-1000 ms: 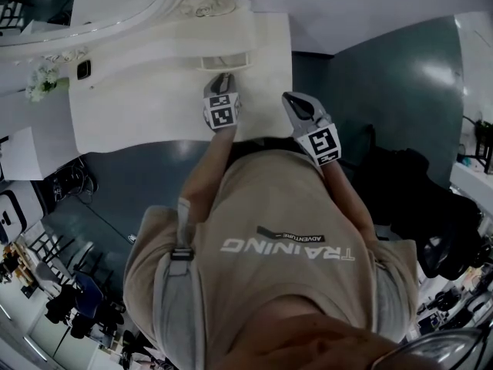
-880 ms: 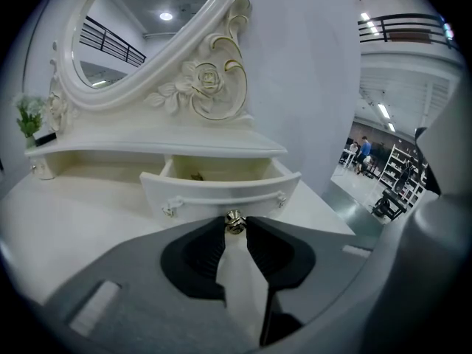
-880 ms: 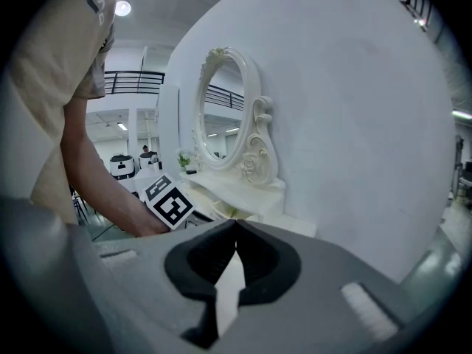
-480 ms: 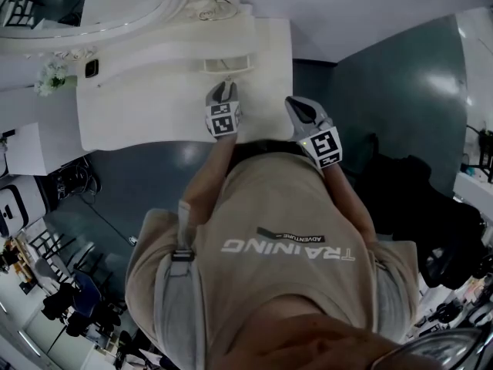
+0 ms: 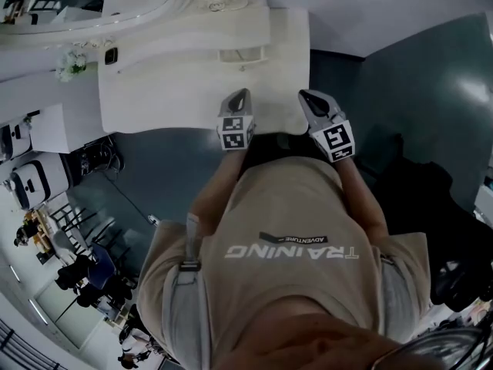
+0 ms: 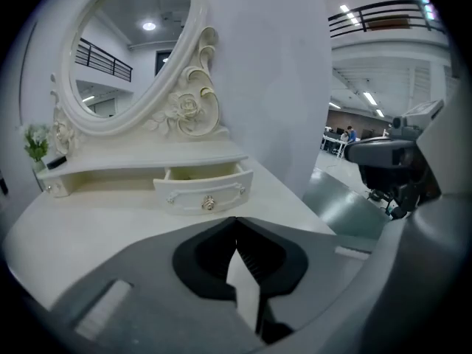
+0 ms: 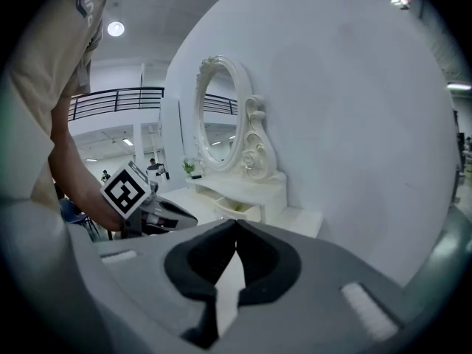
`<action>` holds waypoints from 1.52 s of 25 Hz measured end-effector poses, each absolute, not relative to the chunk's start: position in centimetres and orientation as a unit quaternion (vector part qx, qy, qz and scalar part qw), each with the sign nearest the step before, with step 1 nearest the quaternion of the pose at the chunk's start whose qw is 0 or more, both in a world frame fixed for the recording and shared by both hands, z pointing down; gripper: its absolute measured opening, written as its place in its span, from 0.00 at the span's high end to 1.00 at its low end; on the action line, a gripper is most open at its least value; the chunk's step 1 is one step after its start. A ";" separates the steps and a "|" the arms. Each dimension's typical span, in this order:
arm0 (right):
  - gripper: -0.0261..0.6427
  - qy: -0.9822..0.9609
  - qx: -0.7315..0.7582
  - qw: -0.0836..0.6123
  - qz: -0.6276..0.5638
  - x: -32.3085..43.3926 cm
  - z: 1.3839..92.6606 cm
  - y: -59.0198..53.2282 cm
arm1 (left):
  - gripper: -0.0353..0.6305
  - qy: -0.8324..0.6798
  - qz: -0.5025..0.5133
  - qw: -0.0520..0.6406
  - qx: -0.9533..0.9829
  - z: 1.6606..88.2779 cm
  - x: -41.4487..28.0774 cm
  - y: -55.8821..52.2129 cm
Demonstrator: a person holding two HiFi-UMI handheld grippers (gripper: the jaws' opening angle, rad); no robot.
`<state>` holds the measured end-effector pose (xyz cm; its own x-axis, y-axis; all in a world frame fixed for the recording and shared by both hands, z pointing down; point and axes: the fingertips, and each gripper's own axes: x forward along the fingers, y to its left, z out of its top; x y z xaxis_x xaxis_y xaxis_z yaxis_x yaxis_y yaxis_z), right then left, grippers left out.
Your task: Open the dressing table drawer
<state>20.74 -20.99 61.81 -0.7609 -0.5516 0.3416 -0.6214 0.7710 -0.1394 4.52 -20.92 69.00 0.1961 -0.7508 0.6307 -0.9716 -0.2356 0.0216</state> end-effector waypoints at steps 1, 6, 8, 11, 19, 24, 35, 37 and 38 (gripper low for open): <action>0.96 -0.930 0.316 0.142 0.122 20.8 61.9 -21.3 | 0.94 -0.581 0.251 0.206 0.747 68.4 4.8 -20.9; 0.96 -0.932 0.325 0.127 0.099 20.4 59.6 -22.3 | 0.94 -0.577 0.216 0.168 0.769 64.5 5.4 -21.0; 0.96 -0.933 0.329 0.117 0.082 20.0 57.7 -23.0 | 0.94 -0.569 0.195 0.145 0.785 62.0 5.8 -21.8; 0.96 -0.933 0.341 0.102 0.061 19.6 54.8 -24.0 | 0.94 -0.556 0.167 0.111 0.807 57.5 6.3 -23.3; 0.96 -0.924 0.374 0.080 0.020 19.3 48.4 -25.8 | 0.94 -0.539 0.120 0.047 0.832 48.2 5.3 -25.8; 0.96 -0.922 0.383 0.057 -0.003 19.1 44.4 -27.0 | 0.94 -0.544 0.082 0.054 0.833 45.6 4.3 -26.9; 0.96 -0.921 0.384 0.050 -0.031 17.4 41.8 -25.3 | 0.94 -0.552 0.077 0.016 0.830 41.6 2.7 -24.6; 0.96 -0.924 0.378 0.051 -0.030 17.2 41.7 -25.0 | 0.94 -0.555 0.076 0.024 0.828 41.9 2.5 -24.2; 0.96 -0.925 0.376 0.052 -0.029 17.3 41.7 -24.9 | 0.94 -0.555 0.076 0.026 0.828 42.0 2.5 -24.1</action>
<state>17.34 -24.86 41.72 -0.7120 -0.6982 0.0743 -0.6923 0.7157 0.0920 2.53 -24.12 41.99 0.3716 -0.9154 0.1545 -0.9235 -0.3816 -0.0401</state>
